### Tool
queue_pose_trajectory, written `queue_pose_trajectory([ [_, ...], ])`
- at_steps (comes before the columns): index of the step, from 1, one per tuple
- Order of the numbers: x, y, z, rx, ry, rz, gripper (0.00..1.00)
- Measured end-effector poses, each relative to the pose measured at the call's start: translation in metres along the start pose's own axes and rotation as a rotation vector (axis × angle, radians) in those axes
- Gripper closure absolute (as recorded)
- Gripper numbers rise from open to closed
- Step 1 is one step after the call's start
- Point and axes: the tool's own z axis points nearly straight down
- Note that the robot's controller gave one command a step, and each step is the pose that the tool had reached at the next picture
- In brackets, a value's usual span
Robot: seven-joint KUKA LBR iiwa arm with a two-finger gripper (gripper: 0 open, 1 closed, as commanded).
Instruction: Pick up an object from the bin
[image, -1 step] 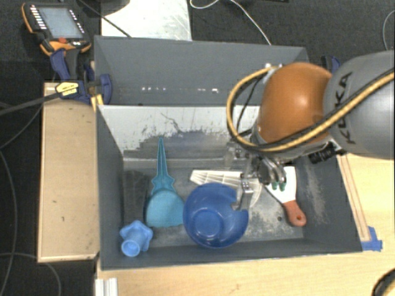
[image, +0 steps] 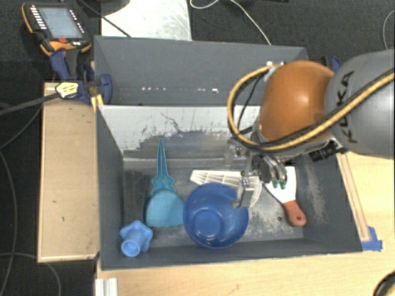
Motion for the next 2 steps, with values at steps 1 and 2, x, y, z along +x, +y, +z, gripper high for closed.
queue_pose_trajectory([
  [1,-0.011,0.044,0.032,0.0,0.007,0.126,0.0],
  [2,-0.005,0.046,0.044,0.0,0.001,0.12,0.0],
])
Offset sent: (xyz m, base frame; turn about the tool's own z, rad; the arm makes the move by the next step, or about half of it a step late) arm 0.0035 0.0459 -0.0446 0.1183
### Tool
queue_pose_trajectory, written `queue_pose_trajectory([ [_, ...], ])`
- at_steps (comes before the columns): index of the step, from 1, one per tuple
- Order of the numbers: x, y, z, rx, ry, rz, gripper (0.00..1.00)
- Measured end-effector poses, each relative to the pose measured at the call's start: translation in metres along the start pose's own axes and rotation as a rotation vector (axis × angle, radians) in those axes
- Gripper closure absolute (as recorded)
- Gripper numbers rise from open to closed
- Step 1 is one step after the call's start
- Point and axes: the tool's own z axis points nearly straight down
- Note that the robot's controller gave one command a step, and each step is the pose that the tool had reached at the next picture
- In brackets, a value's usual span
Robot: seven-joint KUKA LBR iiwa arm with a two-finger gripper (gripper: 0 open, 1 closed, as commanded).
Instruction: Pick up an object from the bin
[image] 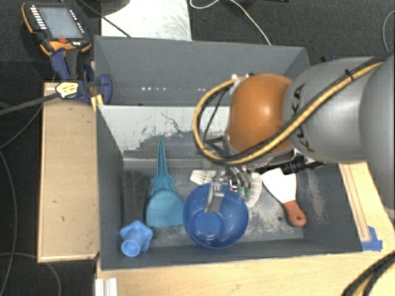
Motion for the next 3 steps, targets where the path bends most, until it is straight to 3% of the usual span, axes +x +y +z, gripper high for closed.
queue_pose_trajectory([
  [1,-0.006,-0.003,0.055,-0.001,0.002,-0.356,0.0],
  [2,-0.02,-0.014,0.079,-0.001,-0.001,-0.075,1.0],
  [3,-0.02,-0.014,0.079,-0.001,-0.001,-0.074,1.0],
])
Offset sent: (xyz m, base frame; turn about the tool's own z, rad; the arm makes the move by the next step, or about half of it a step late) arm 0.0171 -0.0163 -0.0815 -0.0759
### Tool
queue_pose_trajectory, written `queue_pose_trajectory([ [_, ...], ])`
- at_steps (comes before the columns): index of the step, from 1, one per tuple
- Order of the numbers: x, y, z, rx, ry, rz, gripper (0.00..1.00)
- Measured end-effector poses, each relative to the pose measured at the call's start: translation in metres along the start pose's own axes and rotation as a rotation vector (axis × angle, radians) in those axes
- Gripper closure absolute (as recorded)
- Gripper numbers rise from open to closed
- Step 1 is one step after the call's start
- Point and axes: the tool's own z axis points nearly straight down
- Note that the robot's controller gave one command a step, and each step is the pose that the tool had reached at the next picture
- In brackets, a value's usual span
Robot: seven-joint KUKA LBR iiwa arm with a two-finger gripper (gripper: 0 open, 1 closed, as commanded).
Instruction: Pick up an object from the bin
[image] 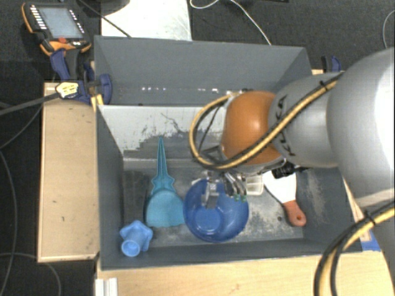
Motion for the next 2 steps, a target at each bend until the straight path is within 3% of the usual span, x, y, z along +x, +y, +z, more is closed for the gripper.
queue_pose_trajectory([
  [1,-0.001,0.002,-0.09,0.0,0.0,0.008,1.0],
  [2,-0.002,0.002,-0.129,-0.001,-0.005,0.012,1.0],
])
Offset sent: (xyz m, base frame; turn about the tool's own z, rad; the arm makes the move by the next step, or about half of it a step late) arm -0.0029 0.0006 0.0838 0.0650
